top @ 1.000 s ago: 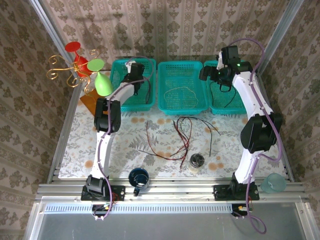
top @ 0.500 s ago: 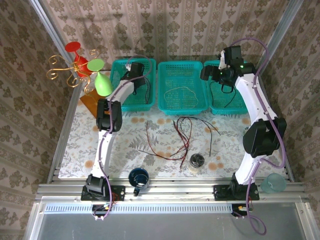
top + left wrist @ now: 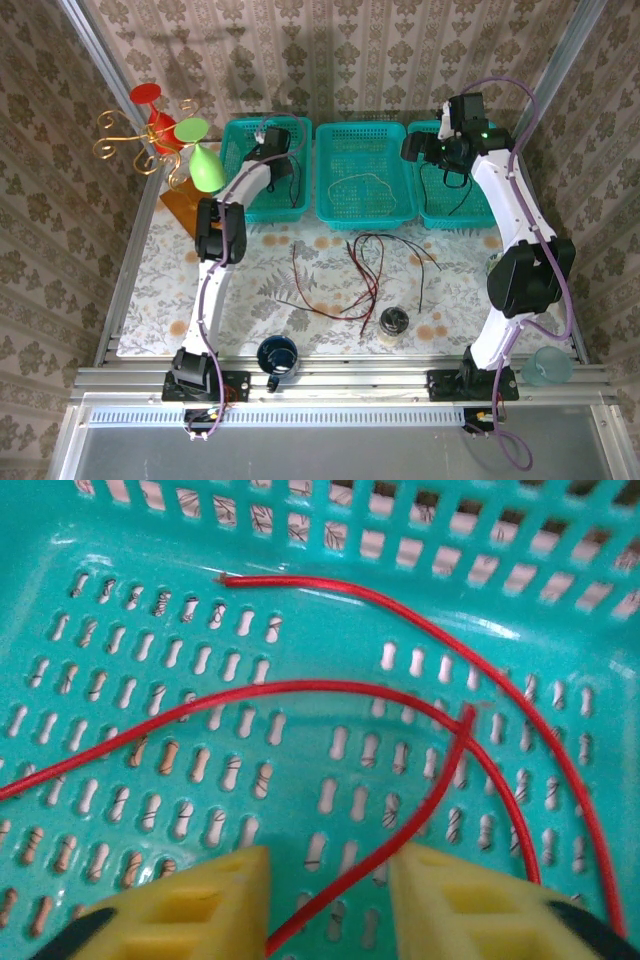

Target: Untangle the cables

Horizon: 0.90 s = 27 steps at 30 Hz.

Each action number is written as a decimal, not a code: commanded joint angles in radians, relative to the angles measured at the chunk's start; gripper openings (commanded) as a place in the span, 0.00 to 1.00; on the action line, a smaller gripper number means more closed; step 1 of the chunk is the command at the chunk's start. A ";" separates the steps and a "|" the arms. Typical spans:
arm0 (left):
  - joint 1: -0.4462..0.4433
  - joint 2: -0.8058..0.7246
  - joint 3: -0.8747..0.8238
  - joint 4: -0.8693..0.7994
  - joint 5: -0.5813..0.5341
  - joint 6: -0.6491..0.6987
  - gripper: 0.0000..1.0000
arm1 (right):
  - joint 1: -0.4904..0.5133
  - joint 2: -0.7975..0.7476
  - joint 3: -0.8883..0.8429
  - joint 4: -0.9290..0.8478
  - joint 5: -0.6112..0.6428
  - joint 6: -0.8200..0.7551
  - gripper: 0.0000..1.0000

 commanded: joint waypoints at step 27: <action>-0.161 -0.830 -0.791 0.116 0.111 0.080 0.78 | 0.269 -0.432 -0.659 0.035 0.010 0.193 0.92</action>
